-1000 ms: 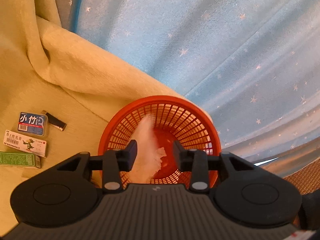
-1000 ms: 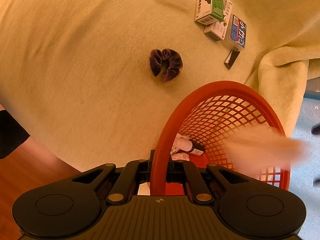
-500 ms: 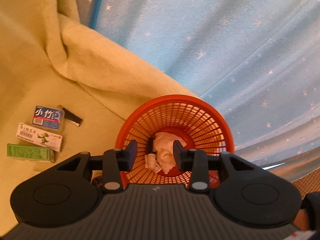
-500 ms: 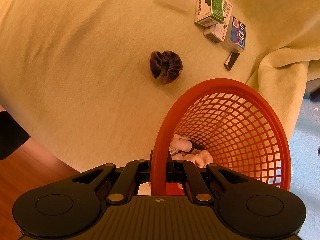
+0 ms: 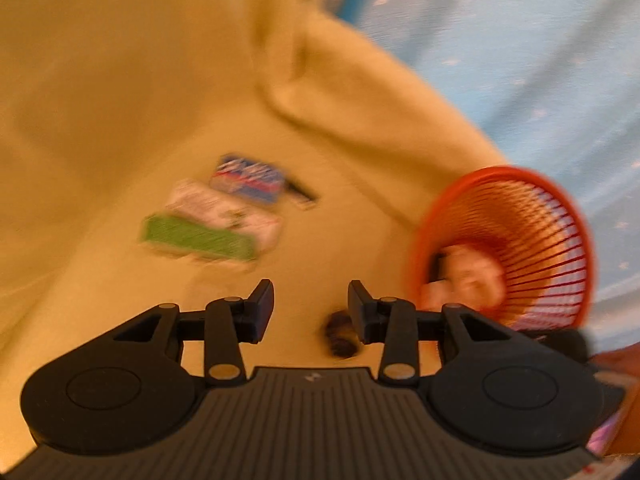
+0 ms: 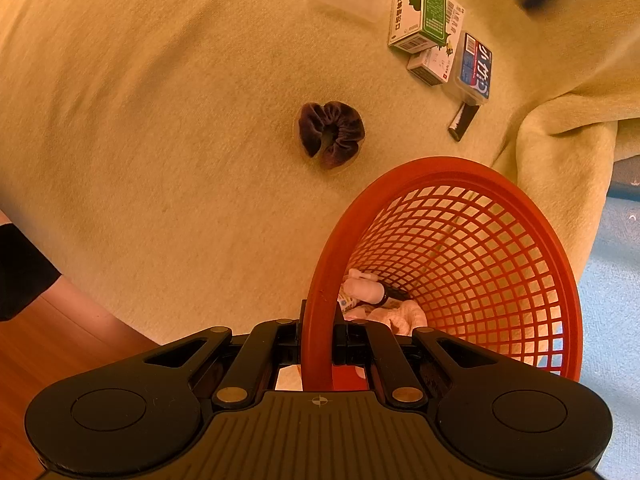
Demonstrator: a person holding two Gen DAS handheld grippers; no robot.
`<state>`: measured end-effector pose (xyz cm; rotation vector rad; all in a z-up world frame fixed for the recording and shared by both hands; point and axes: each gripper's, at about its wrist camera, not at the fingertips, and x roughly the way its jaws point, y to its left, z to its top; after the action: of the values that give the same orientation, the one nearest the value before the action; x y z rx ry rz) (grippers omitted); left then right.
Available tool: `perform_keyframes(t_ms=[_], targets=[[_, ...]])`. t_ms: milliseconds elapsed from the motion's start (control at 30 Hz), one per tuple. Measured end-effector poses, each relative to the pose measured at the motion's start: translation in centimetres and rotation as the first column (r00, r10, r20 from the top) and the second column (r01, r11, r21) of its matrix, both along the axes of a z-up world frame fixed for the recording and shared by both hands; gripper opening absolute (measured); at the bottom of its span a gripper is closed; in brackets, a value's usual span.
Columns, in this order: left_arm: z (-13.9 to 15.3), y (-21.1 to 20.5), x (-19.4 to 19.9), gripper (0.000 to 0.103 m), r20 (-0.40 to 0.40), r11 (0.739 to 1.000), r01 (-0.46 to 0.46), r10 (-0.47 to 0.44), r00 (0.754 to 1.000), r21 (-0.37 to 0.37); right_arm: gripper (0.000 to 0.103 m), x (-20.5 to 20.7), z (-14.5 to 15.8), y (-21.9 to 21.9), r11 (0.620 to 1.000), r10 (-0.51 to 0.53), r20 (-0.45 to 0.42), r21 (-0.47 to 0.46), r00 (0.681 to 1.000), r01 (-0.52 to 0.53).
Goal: Organize objects
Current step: 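Move the left tool toward the clear plastic cup, then close the left tool around the clear plastic cup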
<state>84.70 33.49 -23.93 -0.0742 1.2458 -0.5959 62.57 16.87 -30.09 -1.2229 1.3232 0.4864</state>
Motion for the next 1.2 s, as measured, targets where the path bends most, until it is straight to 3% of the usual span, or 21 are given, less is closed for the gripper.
perform_keyframes(t_ms=[200,500,1067,1200], targets=[[-3.7,3.9,-0.1,0.045,0.016,0.995,-0.044,0.043,0.999,0.095,0.002,0.0,0.0,0.0,1.0,-0.001,-0.001,0.0,1.0,0.001],[-8.1,3.9,0.0,0.065,0.039,0.987,0.034,-0.04,0.998,0.159,0.003,0.2,-0.1,0.1,1.0,0.0,-0.006,-0.003,1.0,0.0],[-14.2,1.1,0.7,0.065,0.024,0.965,0.157,-0.166,0.986,0.21,0.003,0.6,-0.2,0.0,1.0,-0.004,-0.009,0.001,1.0,0.004],[-14.9,0.7,0.9,0.058,0.022,0.961,0.17,-0.179,0.984,0.219,0.003,0.6,-0.3,0.0,1.0,-0.002,-0.01,0.003,1.0,0.002]])
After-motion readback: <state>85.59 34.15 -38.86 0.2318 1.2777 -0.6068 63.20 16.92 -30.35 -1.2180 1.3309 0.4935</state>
